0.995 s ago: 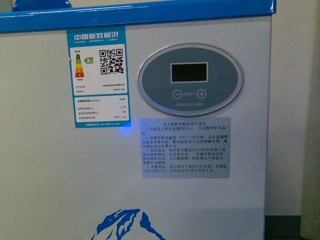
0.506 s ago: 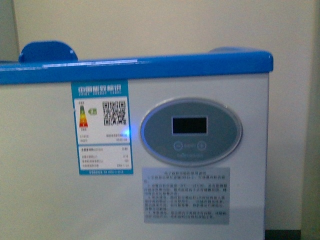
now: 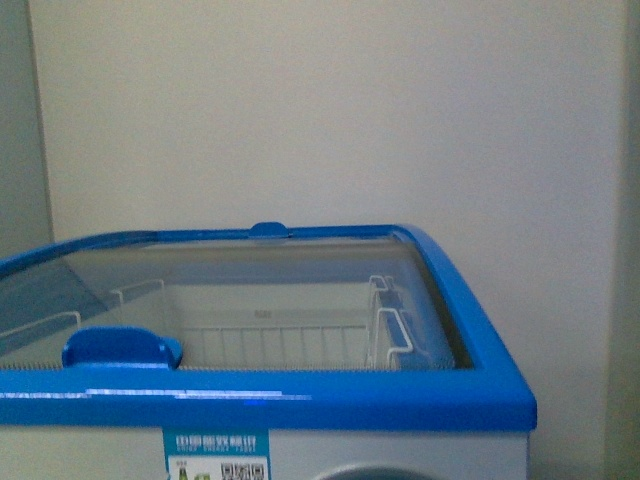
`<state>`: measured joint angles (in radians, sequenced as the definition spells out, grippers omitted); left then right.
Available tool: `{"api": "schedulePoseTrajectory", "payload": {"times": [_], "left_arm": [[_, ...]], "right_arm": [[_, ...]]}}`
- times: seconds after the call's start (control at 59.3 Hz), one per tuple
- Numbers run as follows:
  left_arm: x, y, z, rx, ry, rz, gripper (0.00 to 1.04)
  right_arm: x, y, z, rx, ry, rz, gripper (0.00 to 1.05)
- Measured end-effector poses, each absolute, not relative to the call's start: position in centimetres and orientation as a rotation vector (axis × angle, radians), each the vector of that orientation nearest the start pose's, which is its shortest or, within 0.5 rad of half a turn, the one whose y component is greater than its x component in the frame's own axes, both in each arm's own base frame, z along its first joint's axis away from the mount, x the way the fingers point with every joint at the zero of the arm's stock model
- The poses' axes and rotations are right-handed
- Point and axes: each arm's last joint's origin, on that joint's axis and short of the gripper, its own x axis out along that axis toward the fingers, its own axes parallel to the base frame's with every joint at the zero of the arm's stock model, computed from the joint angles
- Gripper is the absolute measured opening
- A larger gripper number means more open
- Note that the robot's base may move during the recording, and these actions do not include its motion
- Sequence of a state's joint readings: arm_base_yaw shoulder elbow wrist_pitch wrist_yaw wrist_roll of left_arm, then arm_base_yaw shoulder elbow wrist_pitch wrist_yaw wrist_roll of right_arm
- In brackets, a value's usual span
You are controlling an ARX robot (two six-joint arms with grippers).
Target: Put drink in fridge
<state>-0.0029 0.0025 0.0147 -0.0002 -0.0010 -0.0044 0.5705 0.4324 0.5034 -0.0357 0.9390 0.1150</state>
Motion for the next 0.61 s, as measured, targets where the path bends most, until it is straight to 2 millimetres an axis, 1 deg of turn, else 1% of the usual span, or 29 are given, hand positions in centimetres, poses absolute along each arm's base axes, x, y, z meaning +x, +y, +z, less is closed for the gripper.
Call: {"api": "schedulePoseTrajectory", "payload": {"times": [0.337, 0.388, 0.438, 0.489, 0.556, 0.607], "left_arm": [[9.7, 0.0, 16.8, -0.004, -0.012, -0.002, 0.97], [9.8, 0.0, 16.8, -0.061, 0.04, -0.076, 0.97], [10.6, 0.3, 16.9, -0.19, 0.143, -0.183, 0.97], [11.7, 0.7, 17.3, -0.229, 0.171, -0.23, 0.97], [13.7, 1.1, 18.7, -0.191, 0.144, -0.285, 0.97], [15.6, 1.4, 20.0, -0.099, 0.101, -0.332, 0.97]], "right_arm": [[10.1, 3.7, 29.4, 0.139, -0.048, -0.367, 0.4], [10.1, 3.7, 29.4, 0.139, -0.048, -0.367, 0.4], [10.1, 3.7, 29.4, 0.138, -0.047, -0.367, 0.4], [10.1, 3.7, 29.4, 0.139, -0.047, -0.361, 0.4], [10.1, 3.7, 29.4, 0.139, -0.047, -0.364, 0.4], [10.1, 3.7, 29.4, 0.139, -0.047, -0.365, 0.4]]}}
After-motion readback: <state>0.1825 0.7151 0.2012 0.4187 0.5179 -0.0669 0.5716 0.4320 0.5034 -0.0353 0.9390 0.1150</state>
